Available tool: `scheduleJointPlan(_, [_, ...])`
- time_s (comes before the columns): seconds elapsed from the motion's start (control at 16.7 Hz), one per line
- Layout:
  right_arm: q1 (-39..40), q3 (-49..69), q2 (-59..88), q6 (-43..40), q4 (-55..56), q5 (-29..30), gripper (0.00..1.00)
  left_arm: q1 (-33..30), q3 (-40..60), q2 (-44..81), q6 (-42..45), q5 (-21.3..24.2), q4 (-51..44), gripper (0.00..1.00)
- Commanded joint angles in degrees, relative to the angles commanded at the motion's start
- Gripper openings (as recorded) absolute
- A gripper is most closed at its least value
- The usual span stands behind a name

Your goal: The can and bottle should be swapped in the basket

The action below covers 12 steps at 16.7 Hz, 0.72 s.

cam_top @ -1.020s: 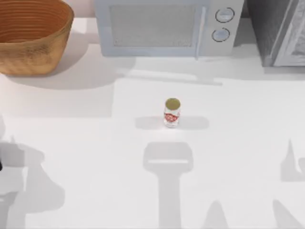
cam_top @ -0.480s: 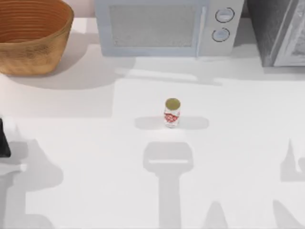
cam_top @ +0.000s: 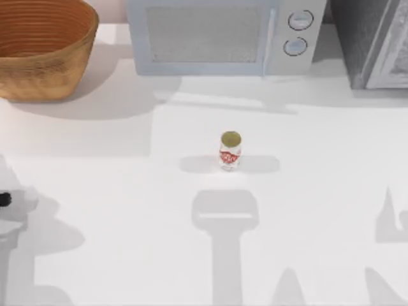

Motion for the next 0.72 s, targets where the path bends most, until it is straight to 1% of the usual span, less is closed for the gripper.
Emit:
scheduleJointPlan(0.3, [0.0,0.0,0.0,0.0,0.0,0.0,1.0,0.0,0.0,0.0,0.0,0.0,0.0,0.02])
scheduleJointPlan(0.36, [0.0,0.0,0.0,0.0,0.0,0.0,1.0,0.0,0.0,0.0,0.0,0.0,0.0,0.0])
scheduleJointPlan(0.72, [0.0,0.0,0.0,0.0,0.0,0.0,1.0,0.0,0.0,0.0,0.0,0.0,0.0,0.0])
